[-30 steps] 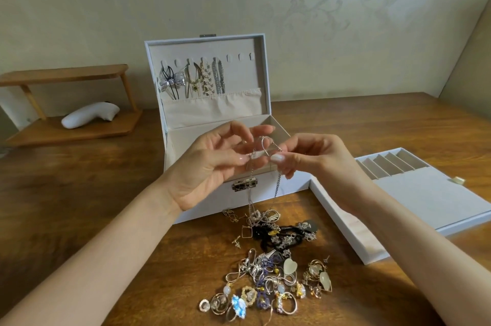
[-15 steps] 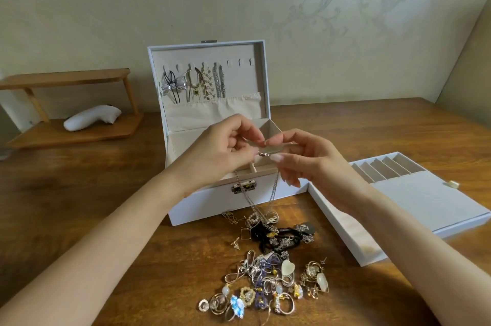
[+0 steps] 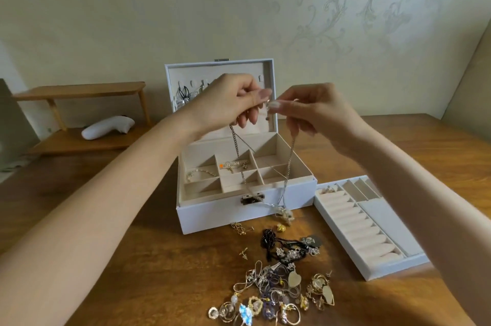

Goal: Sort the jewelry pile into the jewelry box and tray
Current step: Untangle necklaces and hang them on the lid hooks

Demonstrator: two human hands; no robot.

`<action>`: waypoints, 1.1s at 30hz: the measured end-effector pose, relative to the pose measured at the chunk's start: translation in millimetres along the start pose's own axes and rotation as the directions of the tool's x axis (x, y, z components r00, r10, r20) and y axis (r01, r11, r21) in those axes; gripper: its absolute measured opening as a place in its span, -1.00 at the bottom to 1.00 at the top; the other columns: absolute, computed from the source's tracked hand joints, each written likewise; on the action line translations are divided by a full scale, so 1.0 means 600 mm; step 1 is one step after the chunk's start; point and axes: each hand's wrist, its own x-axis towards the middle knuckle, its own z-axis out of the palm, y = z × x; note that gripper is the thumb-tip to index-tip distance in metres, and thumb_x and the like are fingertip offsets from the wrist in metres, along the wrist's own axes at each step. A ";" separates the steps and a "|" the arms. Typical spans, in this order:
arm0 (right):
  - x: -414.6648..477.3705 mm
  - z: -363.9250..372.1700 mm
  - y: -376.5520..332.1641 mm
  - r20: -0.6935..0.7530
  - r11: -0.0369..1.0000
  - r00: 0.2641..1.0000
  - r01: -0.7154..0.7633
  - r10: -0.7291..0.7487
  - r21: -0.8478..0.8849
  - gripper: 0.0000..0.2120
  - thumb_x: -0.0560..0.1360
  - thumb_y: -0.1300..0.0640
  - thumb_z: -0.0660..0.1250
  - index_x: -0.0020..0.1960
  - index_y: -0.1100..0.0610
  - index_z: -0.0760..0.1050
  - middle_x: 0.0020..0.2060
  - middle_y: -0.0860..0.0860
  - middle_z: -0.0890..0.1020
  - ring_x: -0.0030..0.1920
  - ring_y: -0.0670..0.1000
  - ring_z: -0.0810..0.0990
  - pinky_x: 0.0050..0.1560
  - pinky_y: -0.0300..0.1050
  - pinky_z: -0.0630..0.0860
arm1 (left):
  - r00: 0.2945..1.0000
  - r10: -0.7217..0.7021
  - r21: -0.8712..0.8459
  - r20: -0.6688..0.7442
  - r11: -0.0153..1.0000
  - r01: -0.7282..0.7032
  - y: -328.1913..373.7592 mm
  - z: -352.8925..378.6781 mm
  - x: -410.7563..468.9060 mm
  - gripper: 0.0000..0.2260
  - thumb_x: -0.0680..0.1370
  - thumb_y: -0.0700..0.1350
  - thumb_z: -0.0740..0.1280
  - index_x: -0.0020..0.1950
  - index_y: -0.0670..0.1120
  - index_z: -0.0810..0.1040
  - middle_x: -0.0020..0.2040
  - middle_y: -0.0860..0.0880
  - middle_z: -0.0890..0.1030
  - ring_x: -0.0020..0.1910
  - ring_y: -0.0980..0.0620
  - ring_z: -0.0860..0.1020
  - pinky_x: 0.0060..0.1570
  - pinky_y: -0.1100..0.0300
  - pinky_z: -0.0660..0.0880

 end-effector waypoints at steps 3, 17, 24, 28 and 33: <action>0.014 -0.007 -0.005 0.103 0.997 0.995 -0.025 0.018 0.071 -0.82 0.40 0.03 0.41 -0.24 0.15 0.60 -0.53 0.04 0.52 -0.52 -0.08 0.30 -0.46 -0.26 0.17 | 0.997 -0.065 -0.300 0.051 0.951 0.077 0.005 -0.011 0.008 -0.80 0.60 -0.08 0.22 -0.18 -0.14 0.44 -0.40 0.04 0.58 -0.51 0.15 0.38 -0.51 0.36 0.28; -0.052 -0.013 0.076 0.513 0.985 0.858 -0.115 0.035 0.125 -0.92 0.44 0.20 0.38 -0.12 0.18 0.64 -0.27 0.14 0.68 -0.34 0.05 0.58 -0.34 -0.19 0.46 | 0.999 -0.017 -0.770 0.034 0.637 0.037 0.004 -0.038 -0.014 -0.89 0.45 -0.06 0.24 -0.20 -0.08 0.39 -0.18 -0.03 0.67 -0.45 0.16 0.49 -0.61 0.42 0.30; -0.102 0.011 0.110 0.618 0.956 0.786 -0.191 0.012 0.224 -0.88 0.48 0.32 0.33 -0.04 0.26 0.63 -0.05 0.19 0.68 -0.14 0.12 0.65 -0.09 -0.11 0.57 | 0.979 0.023 -0.702 0.204 0.700 0.130 -0.012 -0.029 -0.035 -0.89 0.50 -0.08 0.23 -0.11 -0.11 0.47 0.08 -0.14 0.64 -0.43 0.15 0.56 -0.61 0.43 0.35; -0.126 0.032 0.127 0.520 0.932 0.849 -0.255 0.087 0.260 -0.84 0.49 0.33 0.30 0.00 0.35 0.61 -0.11 0.20 0.69 -0.08 0.10 0.67 -0.02 -0.14 0.57 | 0.948 0.039 -0.577 0.316 0.801 0.160 -0.024 -0.010 -0.057 -0.92 0.42 -0.04 0.34 -0.21 -0.03 0.53 0.11 -0.14 0.64 -0.43 0.12 0.55 -0.53 0.37 0.43; -0.126 0.041 0.118 0.396 0.931 0.912 -0.232 0.107 0.283 -0.78 0.48 0.21 0.30 0.01 0.34 0.61 -0.15 0.17 0.68 -0.17 0.12 0.67 -0.21 -0.11 0.60 | 0.950 -0.088 -0.439 0.300 0.871 0.220 -0.044 0.021 -0.080 -0.87 0.53 -0.12 0.31 -0.15 -0.12 0.41 0.02 -0.14 0.67 -0.52 0.16 0.40 -0.55 0.40 0.28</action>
